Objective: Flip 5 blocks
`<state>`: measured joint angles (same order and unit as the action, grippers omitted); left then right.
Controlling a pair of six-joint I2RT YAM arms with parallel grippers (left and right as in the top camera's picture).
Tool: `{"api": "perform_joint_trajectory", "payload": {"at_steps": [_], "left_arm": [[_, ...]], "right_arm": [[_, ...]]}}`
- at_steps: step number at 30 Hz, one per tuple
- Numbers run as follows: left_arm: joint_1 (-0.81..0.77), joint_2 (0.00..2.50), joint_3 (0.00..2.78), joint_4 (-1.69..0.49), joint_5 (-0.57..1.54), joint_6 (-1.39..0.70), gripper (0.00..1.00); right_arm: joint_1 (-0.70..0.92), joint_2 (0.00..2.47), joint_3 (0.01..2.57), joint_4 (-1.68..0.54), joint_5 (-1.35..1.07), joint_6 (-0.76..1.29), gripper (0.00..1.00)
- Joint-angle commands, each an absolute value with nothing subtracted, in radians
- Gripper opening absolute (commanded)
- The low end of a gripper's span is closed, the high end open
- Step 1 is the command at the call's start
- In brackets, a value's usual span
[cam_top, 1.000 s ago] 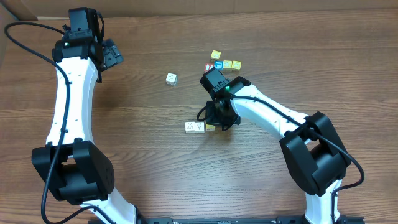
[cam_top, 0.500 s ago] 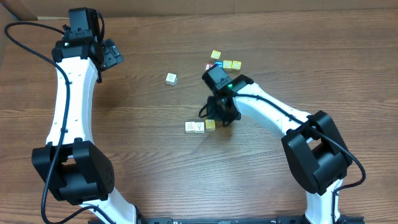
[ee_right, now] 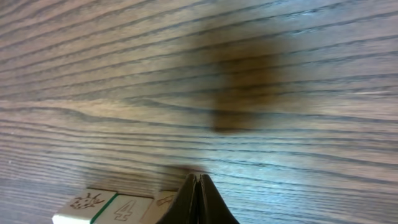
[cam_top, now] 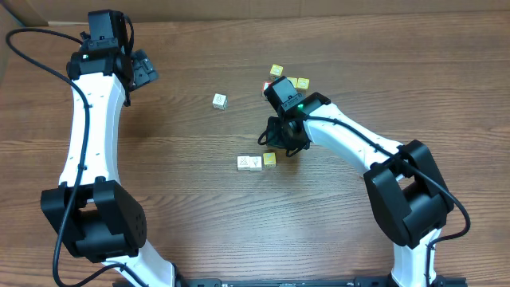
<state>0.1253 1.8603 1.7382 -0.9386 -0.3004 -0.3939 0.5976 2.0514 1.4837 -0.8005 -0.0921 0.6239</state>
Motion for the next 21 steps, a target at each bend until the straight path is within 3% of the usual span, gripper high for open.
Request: {"api": "perform_joint_trajectory", "payload": {"at_steps": [1,21], "left_arm": [[0.129,1.845,1.756,-0.938,-0.314,-0.416,1.0],[0.129,1.845,1.756,-0.937,-0.314,-0.416,1.0]], "right_arm": [[0.605,2.014,1.483,-0.797,-0.098,0.609,0.04],[0.648,2.014,1.479,-0.822,-0.099,0.595,0.04]]}}
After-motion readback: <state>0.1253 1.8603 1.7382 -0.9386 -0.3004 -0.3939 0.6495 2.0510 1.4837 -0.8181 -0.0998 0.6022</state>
